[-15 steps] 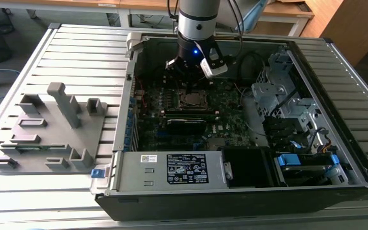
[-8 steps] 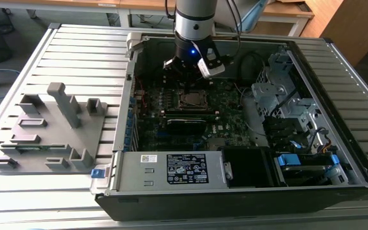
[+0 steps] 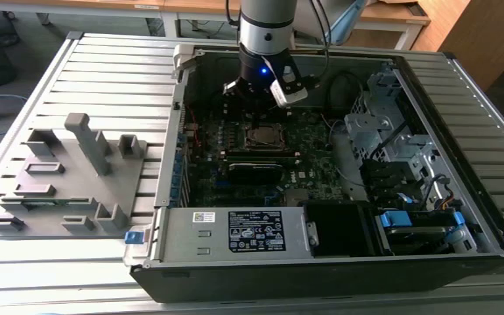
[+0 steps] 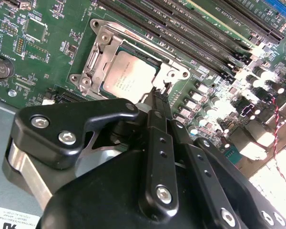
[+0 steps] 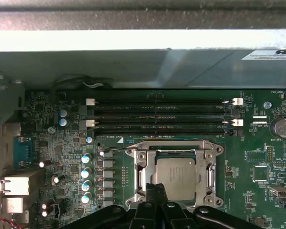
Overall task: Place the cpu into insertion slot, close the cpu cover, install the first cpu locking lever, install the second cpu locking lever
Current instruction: 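Install the first cpu locking lever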
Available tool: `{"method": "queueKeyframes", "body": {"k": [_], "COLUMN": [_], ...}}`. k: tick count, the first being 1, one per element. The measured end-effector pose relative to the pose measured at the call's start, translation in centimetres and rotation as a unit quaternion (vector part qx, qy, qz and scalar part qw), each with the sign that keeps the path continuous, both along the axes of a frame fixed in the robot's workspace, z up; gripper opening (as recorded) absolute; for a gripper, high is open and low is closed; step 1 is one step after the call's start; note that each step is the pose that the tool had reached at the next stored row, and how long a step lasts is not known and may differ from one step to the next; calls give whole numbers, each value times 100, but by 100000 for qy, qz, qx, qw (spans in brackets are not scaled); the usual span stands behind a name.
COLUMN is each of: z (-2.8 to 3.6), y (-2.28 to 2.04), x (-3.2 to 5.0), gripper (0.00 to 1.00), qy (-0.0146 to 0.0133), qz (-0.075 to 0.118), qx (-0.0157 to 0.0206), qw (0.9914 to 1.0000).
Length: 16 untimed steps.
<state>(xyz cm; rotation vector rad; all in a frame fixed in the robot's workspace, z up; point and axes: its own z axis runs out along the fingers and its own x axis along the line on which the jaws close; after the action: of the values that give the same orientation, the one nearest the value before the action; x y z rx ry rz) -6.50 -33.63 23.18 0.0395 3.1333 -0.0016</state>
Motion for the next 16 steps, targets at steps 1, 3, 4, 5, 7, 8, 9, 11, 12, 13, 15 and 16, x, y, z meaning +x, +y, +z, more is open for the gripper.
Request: {"method": "queueKeyframes", "body": {"k": [1, 3, 4, 5, 7, 8, 9, 11, 12, 13, 15, 16], "z": [0, -1, -1, -1, -1, -2, -2, -2, -2, -2, -2, -2], "y": [0, 0, 0, 0, 0, 0, 0, 0, 0, 1, 0, 0], "x": [-1, -8, -11, -18, -34, -44, -56, -79, -88, -91, -120, -147], "gripper": [11, 11, 11, 11, 11, 11, 11, 11, 11, 11, 11, 11], "qy": [0, -3, -1, 0, 0, -1, -2, -7, -9, -10, -10, -8], "qz": [-3, -8, 1, -6, 1, 1, 3, 2, 1, 0, 1, 2], "qx": [2, 4, 4, 1, 1, 4, 1, 6, 4, 5, 1, -1], "qw": [100000, 100000, 100000, 100000, 100000, 100000, 100000, 100000, 100000, 100000, 100000, 100000]}}
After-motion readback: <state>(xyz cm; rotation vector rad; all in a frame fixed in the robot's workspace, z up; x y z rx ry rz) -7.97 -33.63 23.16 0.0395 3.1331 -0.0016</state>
